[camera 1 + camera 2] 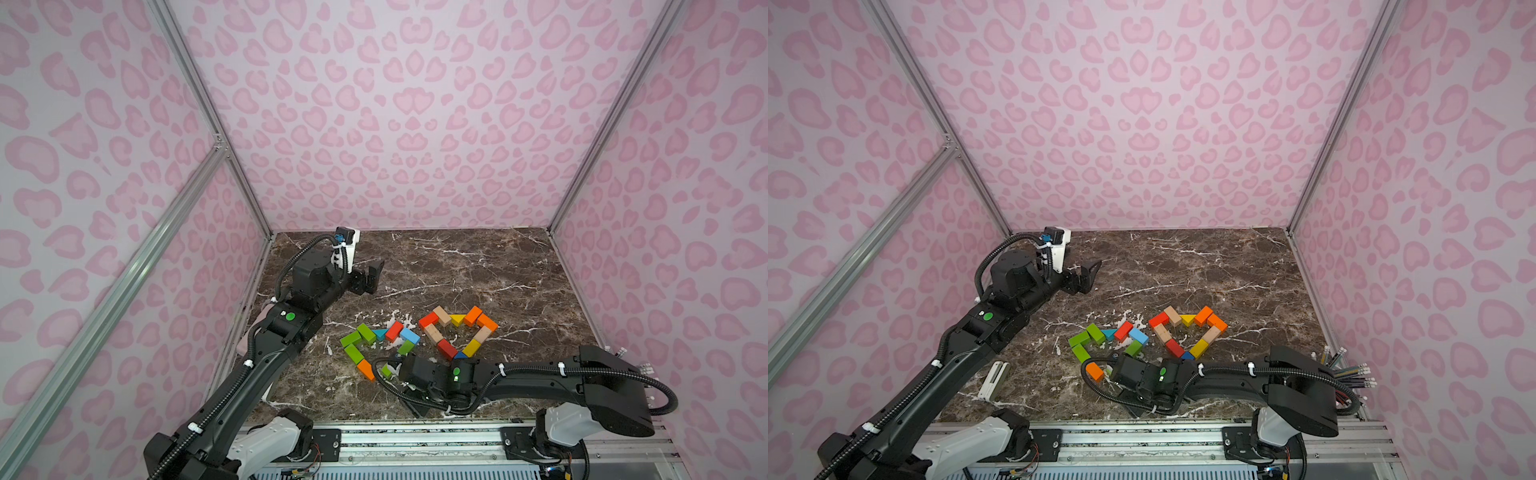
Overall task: Assemble a heart with building blocks
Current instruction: Assemble the building block at the center of the board.
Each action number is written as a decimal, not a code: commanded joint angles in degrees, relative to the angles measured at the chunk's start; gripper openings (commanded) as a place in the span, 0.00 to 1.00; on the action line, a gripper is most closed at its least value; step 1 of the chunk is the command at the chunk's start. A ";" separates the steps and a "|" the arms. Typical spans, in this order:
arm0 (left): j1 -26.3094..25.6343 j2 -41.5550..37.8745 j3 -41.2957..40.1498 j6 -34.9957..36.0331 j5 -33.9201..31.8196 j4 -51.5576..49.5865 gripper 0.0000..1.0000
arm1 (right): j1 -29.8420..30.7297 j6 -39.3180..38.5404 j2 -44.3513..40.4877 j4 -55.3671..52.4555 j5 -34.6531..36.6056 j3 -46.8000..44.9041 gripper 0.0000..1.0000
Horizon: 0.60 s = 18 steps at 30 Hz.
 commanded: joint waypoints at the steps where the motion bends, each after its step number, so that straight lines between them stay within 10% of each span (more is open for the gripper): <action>1: 0.07 0.32 -0.03 0.95 0.73 2.03 0.98 | -0.27 -4.90 1.32 -1.37 -0.39 1.52 0.63; 18: 0.10 0.19 0.05 0.87 0.65 1.69 0.99 | 0.82 -1.45 5.56 -2.12 3.13 5.39 0.40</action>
